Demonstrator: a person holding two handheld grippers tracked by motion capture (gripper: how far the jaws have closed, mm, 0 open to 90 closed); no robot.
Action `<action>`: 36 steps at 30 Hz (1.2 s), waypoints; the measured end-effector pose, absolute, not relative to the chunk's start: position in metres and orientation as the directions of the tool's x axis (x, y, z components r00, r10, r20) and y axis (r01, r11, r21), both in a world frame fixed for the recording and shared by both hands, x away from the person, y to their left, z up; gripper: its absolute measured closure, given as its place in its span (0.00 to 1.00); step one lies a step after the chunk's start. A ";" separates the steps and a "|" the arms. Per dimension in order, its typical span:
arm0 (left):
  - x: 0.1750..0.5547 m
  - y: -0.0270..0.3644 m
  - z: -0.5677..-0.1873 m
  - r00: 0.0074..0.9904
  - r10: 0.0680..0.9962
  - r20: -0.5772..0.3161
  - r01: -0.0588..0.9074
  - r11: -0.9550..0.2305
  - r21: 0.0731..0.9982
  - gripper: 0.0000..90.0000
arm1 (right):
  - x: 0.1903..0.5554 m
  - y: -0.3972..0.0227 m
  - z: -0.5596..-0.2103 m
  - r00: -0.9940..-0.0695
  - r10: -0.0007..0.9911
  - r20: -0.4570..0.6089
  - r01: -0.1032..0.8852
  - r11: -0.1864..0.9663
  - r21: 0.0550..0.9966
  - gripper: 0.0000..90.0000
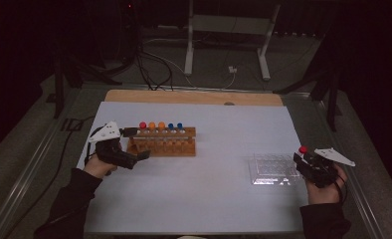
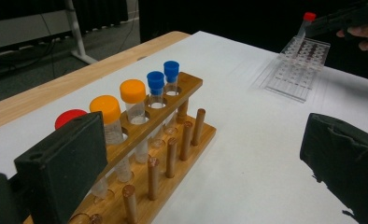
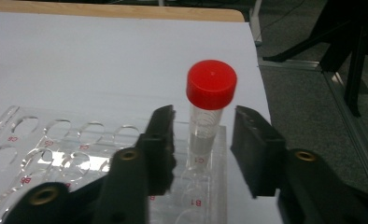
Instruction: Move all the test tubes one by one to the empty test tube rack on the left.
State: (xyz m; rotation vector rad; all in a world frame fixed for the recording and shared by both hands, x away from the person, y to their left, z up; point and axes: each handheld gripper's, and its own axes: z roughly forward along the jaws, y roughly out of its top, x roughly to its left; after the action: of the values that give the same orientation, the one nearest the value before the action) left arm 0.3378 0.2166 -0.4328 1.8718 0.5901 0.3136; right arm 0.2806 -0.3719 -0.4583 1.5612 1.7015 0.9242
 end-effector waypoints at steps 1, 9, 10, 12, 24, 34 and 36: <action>0.338 0.216 -0.433 0.841 0.537 -0.061 0.248 -0.284 0.926 0.02 | 0.281 -0.372 -0.458 -0.087 0.996 0.001 0.544 0.047 0.837 0.70; 0.338 0.217 -0.433 0.840 0.538 -0.061 0.250 -0.285 0.925 0.02 | 0.283 -0.373 -0.460 -0.093 0.996 0.000 0.548 0.052 0.835 0.83; 0.338 0.216 -0.433 0.841 0.538 -0.061 0.249 -0.284 0.926 0.02 | 0.283 -0.373 -0.459 -0.093 0.996 -0.003 0.546 0.054 0.836 0.83; 0.338 0.216 -0.433 0.840 0.540 -0.061 0.251 -0.285 0.925 0.02 | 0.282 -0.373 -0.457 -0.094 0.996 -0.003 0.546 0.054 0.836 0.83; 0.336 0.215 -0.430 0.845 0.531 -0.058 0.245 -0.289 0.926 0.02 | 0.265 -0.364 -0.423 -0.113 0.992 -0.062 0.454 0.107 0.885 0.83; 0.334 0.210 -0.426 0.847 0.530 -0.053 0.242 -0.295 0.924 0.02 | 0.253 -0.338 -0.398 -0.194 0.977 -0.092 0.371 0.160 0.915 0.83; 0.333 0.208 -0.425 0.850 0.524 -0.054 0.239 -0.292 0.926 0.02 | 0.251 -0.330 -0.394 -0.221 0.970 -0.099 0.355 0.175 0.918 0.83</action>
State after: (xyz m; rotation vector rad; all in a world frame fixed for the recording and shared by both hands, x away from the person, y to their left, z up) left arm 0.3334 0.2082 -0.4245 1.8818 0.5708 0.3108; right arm 0.2513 -0.3297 -0.3944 1.2695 1.7049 1.0414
